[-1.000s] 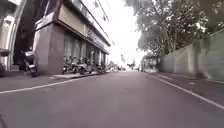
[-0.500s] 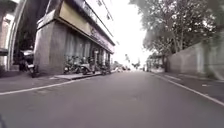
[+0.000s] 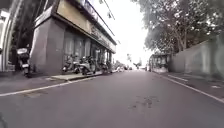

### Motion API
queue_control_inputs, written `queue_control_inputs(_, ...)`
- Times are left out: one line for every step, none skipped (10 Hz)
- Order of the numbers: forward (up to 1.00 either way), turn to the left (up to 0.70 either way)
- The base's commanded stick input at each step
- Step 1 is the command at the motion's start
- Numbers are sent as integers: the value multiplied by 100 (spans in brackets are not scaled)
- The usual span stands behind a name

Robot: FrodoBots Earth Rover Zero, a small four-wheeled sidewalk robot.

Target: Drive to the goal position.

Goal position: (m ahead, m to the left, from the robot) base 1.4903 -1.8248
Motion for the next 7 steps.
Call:
queue_control_inputs(70,0)
queue_control_inputs(70,0)
queue_control_inputs(70,0)
queue_control_inputs(70,0)
queue_control_inputs(70,0)
queue_control_inputs(70,0)
queue_control_inputs(45,0)
